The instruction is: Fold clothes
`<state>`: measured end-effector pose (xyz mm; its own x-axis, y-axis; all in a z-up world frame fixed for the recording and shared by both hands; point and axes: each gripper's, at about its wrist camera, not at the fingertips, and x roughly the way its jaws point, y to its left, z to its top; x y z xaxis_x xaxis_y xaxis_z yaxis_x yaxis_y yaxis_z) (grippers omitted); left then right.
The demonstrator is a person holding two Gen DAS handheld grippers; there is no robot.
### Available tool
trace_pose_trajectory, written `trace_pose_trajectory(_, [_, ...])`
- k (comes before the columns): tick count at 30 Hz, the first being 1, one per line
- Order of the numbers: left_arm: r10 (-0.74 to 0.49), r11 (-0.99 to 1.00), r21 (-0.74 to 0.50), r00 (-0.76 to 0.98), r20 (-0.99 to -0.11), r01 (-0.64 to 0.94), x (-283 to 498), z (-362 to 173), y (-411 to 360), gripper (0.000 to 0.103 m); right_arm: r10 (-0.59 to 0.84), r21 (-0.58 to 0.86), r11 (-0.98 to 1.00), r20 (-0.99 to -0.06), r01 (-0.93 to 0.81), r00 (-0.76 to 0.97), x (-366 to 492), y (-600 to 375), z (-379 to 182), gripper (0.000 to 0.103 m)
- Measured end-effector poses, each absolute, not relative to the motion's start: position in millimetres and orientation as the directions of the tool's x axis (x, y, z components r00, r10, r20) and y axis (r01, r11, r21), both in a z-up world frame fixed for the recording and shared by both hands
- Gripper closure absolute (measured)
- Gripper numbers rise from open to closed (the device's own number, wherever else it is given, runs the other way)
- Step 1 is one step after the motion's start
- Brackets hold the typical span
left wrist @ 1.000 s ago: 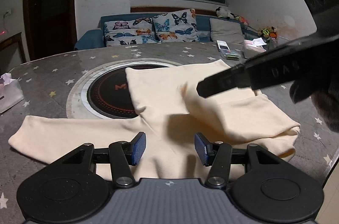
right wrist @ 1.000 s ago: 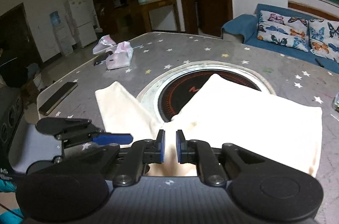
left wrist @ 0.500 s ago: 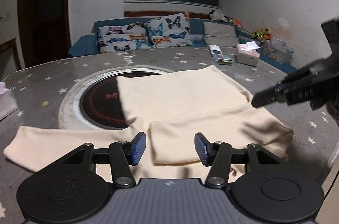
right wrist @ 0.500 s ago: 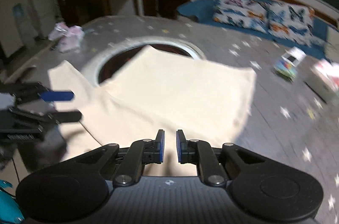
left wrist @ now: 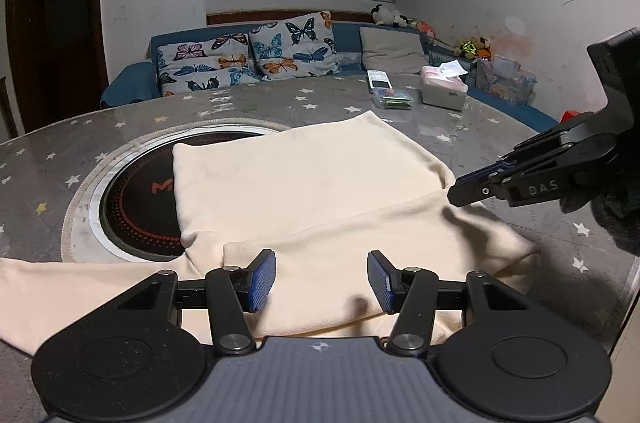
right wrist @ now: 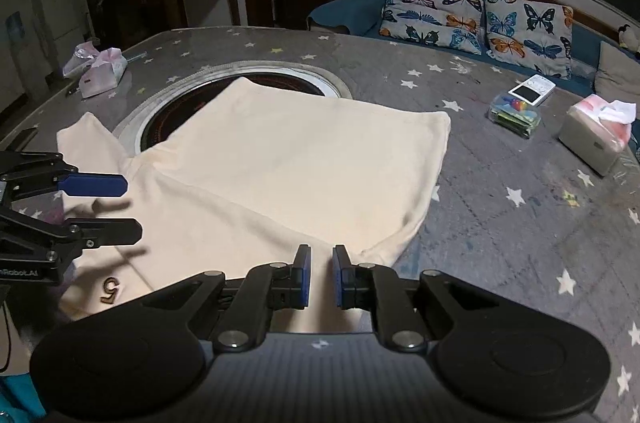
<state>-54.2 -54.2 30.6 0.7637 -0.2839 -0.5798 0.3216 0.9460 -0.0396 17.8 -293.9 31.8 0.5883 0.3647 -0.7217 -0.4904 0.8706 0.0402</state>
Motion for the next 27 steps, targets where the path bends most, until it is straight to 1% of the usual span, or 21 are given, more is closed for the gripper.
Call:
trace_pose_trajectory(5, [-0.269, 0.954, -0.060, 0.756, -0.597, 0.293, -46, 24, -49, 0.049, 0.360, 0.052, 0.874, -0.737, -0.482, 0.572, 26, -296, 21, 0.092])
trace_pose_trajectory(9, [-0.279, 0.956, -0.094, 0.759, -0.588, 0.279, -40, 25, -43, 0.049, 0.364, 0.047, 0.871, -0.732, -0.489, 0.577, 22, -295, 26, 0.091])
trace_pose_trajectory(12, [-0.277, 0.959, -0.113, 0.758, -0.590, 0.261, -33, 23, -40, 0.049, 0.363, 0.043, 0.869, -0.733, -0.493, 0.576, 21, -294, 27, 0.086])
trace_pose_trajectory(16, [-0.269, 0.963, -0.144, 0.751, -0.603, 0.229, -24, 17, -34, 0.049, 0.360, 0.049, 0.872, -0.738, -0.486, 0.570, 21, -293, 23, 0.086])
trace_pose_trajectory(19, [-0.302, 0.953, -0.189, 0.753, -0.585, 0.235, -28, 23, -28, 0.049, 0.359, 0.046, 0.871, -0.739, -0.488, 0.571, 21, -293, 25, 0.084])
trace_pose_trajectory(22, [-0.284, 0.958, -0.195, 0.775, -0.564, 0.210, -26, 28, -22, 0.049, 0.358, 0.043, 0.871, -0.740, -0.490, 0.570, 21, -292, 25, 0.082])
trace_pose_trajectory(27, [-0.256, 0.961, -0.241, 0.764, -0.593, 0.135, -7, 19, -7, 0.049, 0.358, 0.041, 0.869, -0.741, -0.494, 0.568, 20, -289, 24, 0.077])
